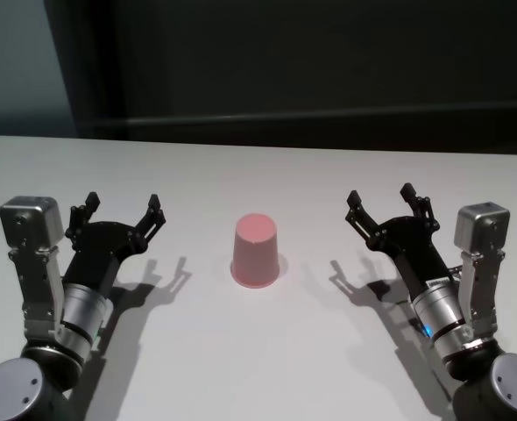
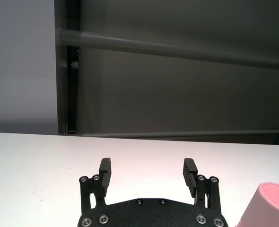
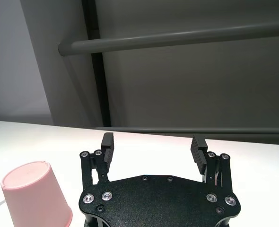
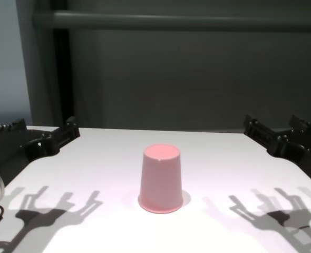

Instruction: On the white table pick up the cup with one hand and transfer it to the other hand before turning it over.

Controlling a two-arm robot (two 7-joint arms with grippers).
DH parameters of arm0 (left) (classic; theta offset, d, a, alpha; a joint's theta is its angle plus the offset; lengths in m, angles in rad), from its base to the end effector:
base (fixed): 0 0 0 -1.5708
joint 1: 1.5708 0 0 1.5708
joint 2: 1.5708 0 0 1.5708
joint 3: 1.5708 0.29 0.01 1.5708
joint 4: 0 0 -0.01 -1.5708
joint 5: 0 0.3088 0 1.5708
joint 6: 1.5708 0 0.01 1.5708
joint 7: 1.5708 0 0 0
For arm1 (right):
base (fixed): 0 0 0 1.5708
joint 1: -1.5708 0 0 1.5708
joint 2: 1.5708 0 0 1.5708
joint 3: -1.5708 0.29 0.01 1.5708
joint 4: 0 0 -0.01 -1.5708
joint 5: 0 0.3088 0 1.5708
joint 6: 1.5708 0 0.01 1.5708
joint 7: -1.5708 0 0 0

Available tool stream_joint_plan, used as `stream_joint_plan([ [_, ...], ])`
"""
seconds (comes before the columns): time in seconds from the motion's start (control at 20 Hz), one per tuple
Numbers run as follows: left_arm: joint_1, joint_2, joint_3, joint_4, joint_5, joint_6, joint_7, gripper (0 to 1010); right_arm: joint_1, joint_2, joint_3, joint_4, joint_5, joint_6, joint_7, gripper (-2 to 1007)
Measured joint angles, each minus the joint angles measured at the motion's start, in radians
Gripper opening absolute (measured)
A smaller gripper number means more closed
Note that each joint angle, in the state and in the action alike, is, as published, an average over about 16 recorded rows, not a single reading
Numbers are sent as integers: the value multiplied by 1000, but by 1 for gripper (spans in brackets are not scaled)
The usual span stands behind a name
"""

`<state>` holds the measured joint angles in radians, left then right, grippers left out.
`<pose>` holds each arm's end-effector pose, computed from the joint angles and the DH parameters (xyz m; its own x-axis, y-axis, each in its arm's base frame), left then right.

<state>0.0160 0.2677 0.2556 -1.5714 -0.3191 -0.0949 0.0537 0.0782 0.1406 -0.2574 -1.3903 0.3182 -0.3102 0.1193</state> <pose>0.3131 -0.0008 -0.3152 0.1868 0.9803 -0.0640 -0.9824 0.1866 -0.0094 0.3388 0.0306 -0.3365 0.3146 -0.9392 -0.1378 0.9397 0.2876 0.1848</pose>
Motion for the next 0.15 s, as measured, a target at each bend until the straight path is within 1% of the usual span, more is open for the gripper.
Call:
stream_joint_plan([
  [0.15, 0, 0, 0, 0, 0, 0, 0, 1003, 0, 0, 0, 0, 0, 0, 0, 1000],
])
